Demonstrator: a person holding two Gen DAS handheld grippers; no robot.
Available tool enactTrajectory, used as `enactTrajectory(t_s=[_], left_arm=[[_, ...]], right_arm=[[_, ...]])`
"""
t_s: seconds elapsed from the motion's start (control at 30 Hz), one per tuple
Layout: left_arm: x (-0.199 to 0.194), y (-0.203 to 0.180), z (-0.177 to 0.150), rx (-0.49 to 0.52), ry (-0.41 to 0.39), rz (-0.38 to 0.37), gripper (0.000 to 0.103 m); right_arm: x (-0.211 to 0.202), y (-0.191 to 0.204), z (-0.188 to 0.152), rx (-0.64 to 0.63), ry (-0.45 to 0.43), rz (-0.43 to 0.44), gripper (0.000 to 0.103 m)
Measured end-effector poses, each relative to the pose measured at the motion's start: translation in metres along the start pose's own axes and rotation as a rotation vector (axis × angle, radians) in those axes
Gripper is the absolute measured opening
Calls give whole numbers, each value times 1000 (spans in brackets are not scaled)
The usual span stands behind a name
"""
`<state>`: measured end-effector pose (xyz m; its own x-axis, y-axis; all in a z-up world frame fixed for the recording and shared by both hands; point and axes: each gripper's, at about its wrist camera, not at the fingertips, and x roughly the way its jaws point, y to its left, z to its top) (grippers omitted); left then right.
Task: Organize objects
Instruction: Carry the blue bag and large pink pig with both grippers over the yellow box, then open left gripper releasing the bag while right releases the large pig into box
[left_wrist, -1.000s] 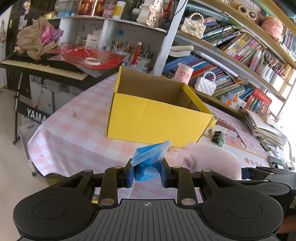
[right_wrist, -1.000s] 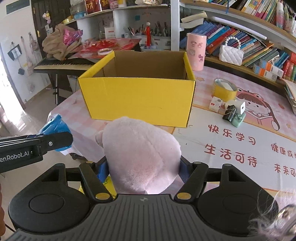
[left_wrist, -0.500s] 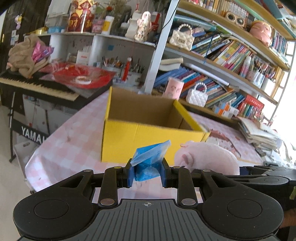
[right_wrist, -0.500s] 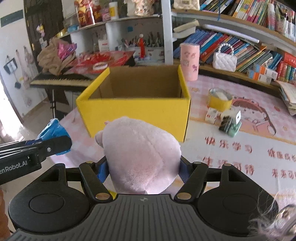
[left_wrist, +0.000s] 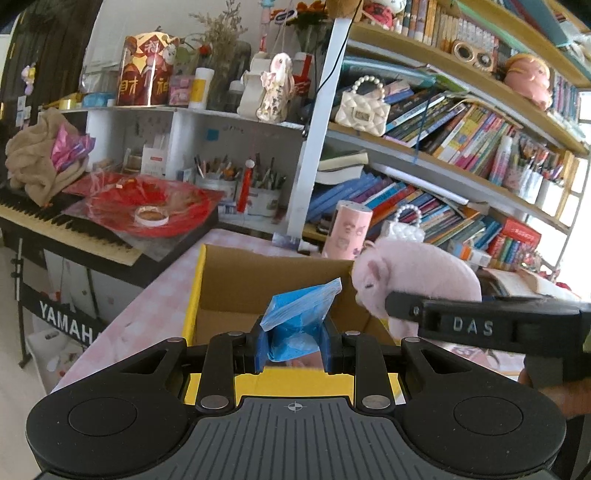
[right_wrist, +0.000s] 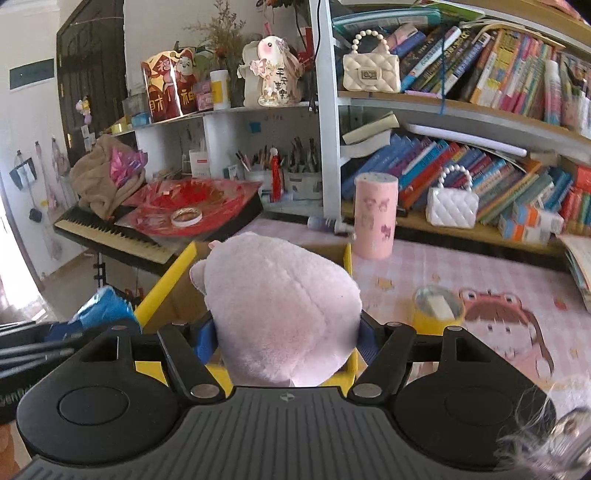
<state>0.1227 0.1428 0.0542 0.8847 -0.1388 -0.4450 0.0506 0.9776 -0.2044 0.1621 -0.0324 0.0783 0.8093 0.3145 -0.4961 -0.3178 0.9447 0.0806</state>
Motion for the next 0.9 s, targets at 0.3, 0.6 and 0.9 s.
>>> enactTrajectory(t_s=[0.3,0.6,0.9], left_arm=[[63,-2,-1,26,108,104,26],[99,1,-10,43,235,194,26],[115,0,-11,74,281,224,26]], right_arm=[[76,-14,22,-74,61,49,69],[145,-7,27,-186,196,135,69],[190,19,23,-319,320,206,69]])
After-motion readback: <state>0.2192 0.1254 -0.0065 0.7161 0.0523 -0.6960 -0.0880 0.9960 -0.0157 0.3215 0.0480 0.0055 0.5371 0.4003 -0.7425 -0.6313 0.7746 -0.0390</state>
